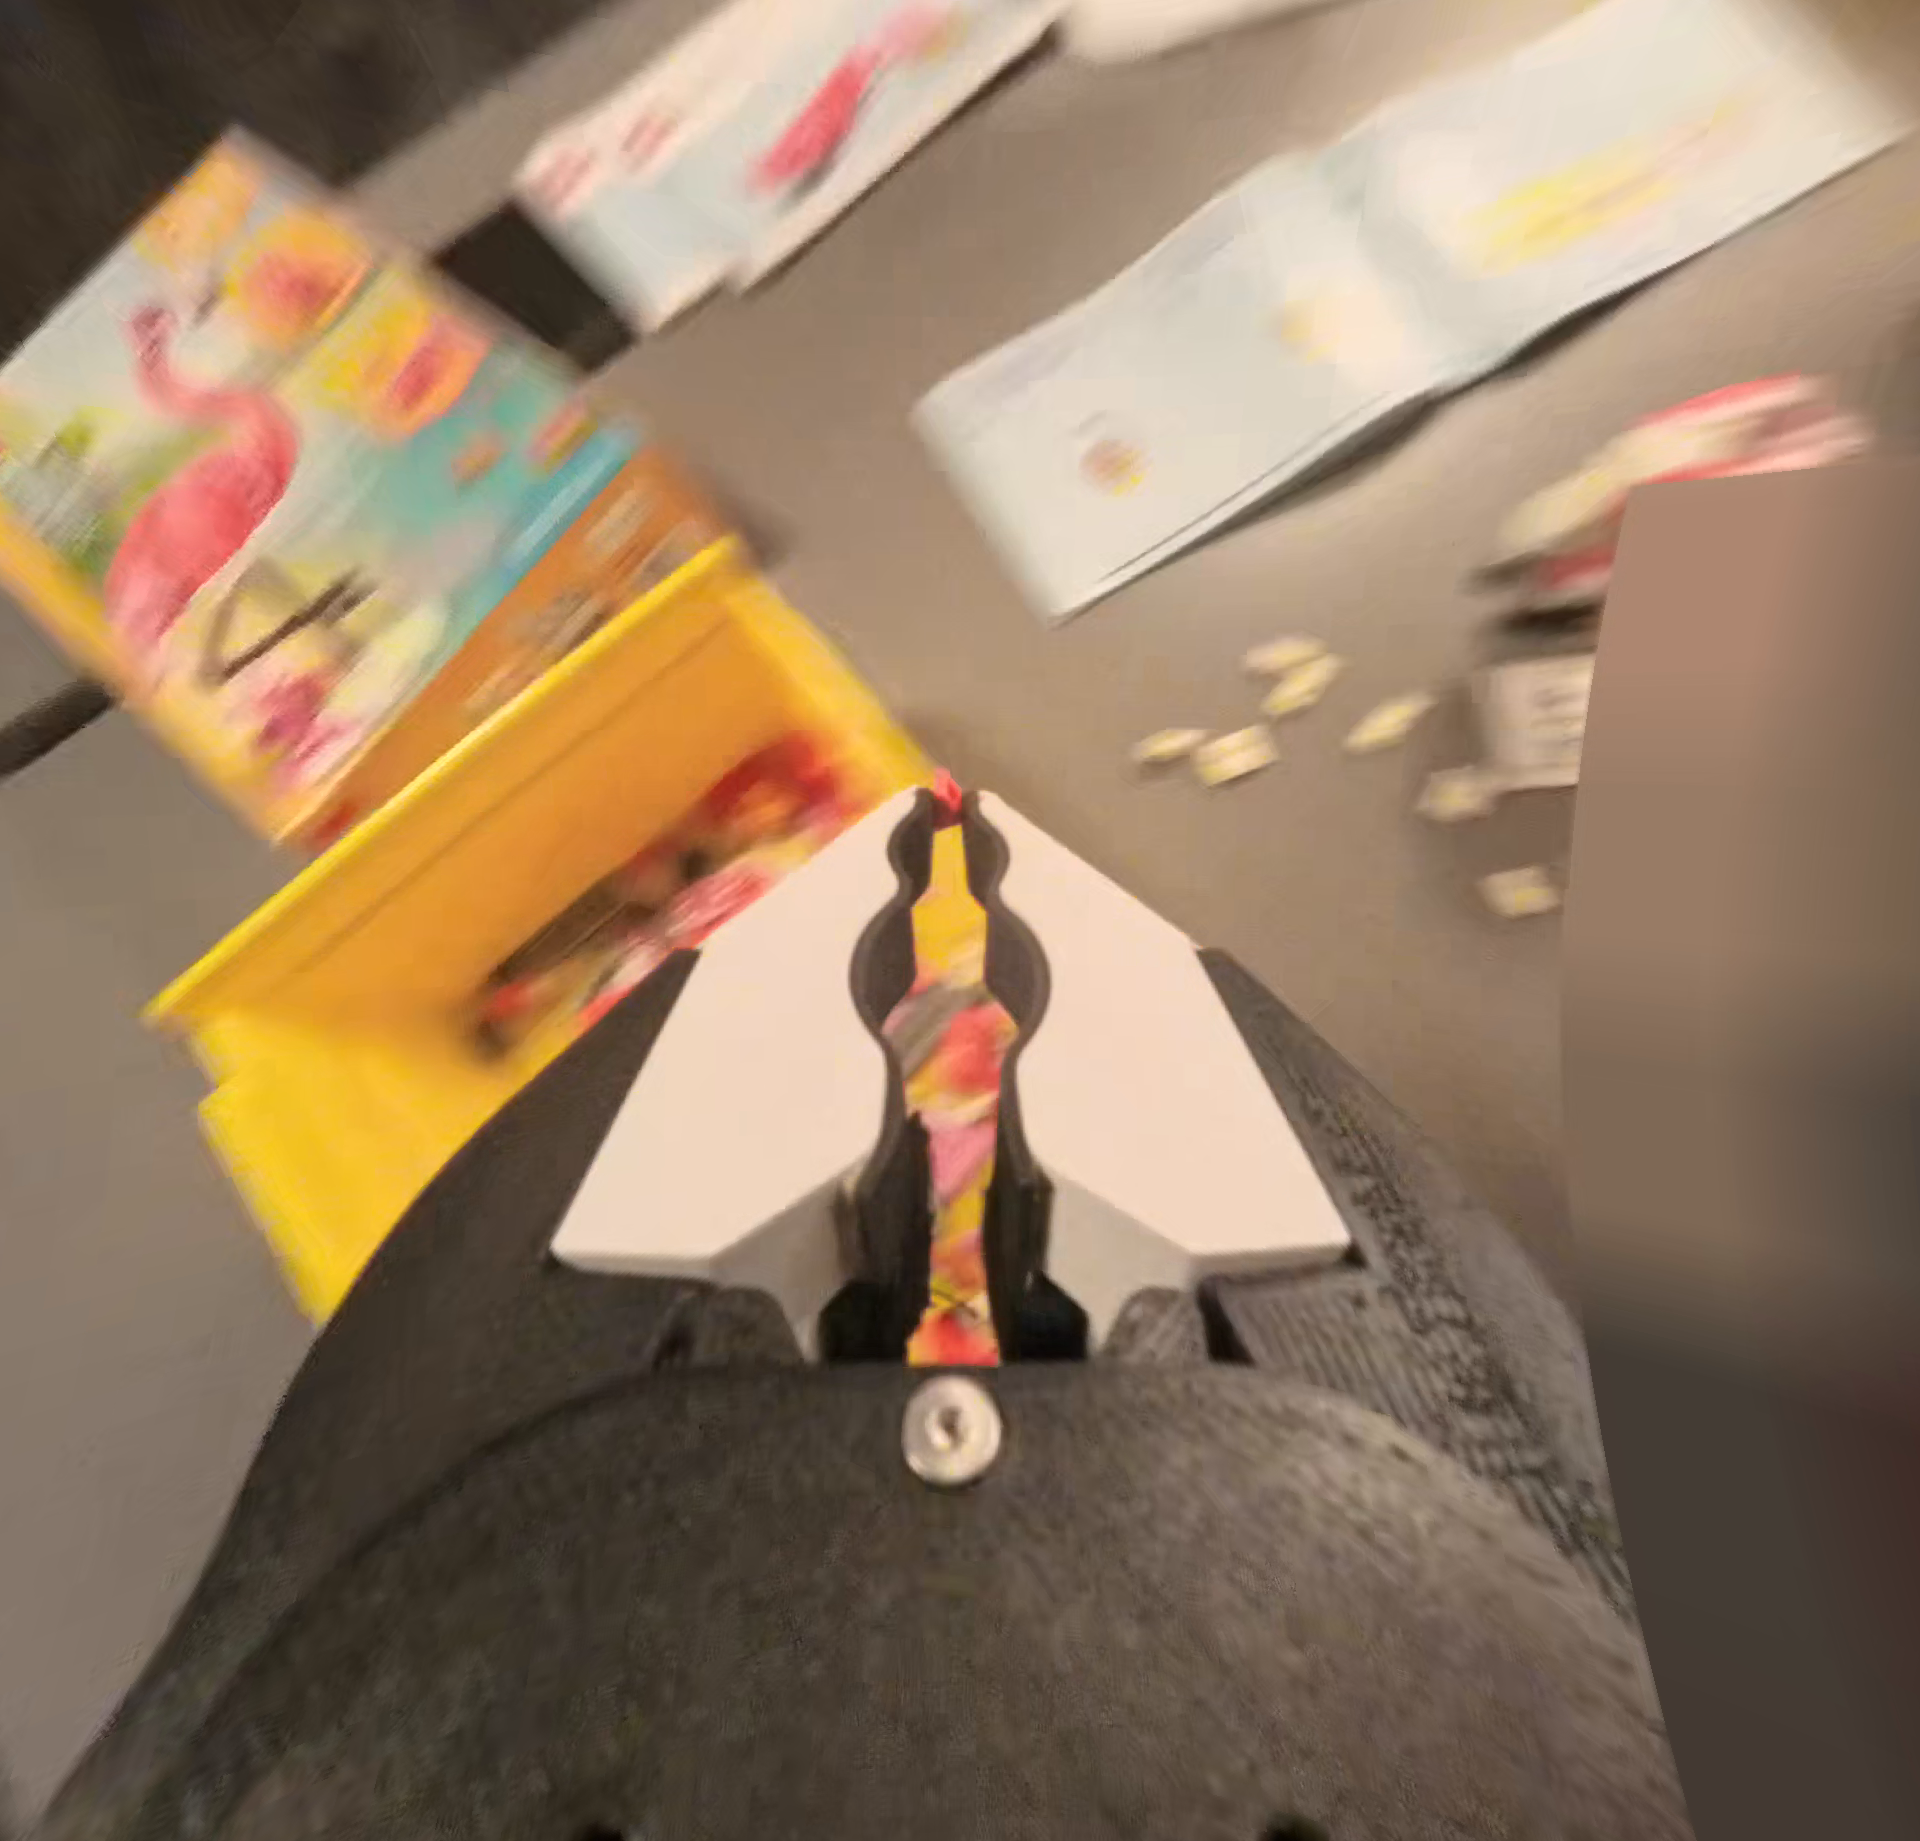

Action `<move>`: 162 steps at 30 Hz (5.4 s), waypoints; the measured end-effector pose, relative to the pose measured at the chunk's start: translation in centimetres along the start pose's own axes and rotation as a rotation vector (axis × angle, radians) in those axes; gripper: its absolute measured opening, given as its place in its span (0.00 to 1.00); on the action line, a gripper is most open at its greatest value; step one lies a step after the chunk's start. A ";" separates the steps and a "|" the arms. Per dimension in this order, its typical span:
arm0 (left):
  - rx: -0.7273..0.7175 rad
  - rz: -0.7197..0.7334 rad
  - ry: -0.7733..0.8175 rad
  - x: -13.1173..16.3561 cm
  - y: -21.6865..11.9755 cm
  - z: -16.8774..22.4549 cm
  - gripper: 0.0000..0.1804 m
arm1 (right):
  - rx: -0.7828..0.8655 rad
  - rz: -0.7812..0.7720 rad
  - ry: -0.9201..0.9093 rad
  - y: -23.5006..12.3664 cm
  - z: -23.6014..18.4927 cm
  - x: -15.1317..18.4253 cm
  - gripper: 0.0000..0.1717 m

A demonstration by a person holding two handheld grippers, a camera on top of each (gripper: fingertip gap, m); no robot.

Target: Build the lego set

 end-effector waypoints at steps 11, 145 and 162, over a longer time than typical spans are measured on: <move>0.498 0.274 0.281 -7.0 10.9 32.2 0.02 | -0.067 0.033 0.026 -0.3 -1.0 -0.5 0.00; 0.499 -0.546 0.642 20.5 2.3 0.6 0.16 | 0.047 -0.031 -0.115 -0.1 -0.1 0.3 0.00; 0.490 -0.493 0.627 19.0 2.8 1.9 0.43 | 0.051 -0.023 -0.139 -0.2 -0.3 0.2 0.00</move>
Point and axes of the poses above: each gripper's, where its closed fingertips meet, y out along the fingers, x out of its underside, z = x × y across the jaws, the point moved 1 cm from there along -y, back along the fingers, and after that the axes turned 11 degrees about y, right-handed, at the moved point
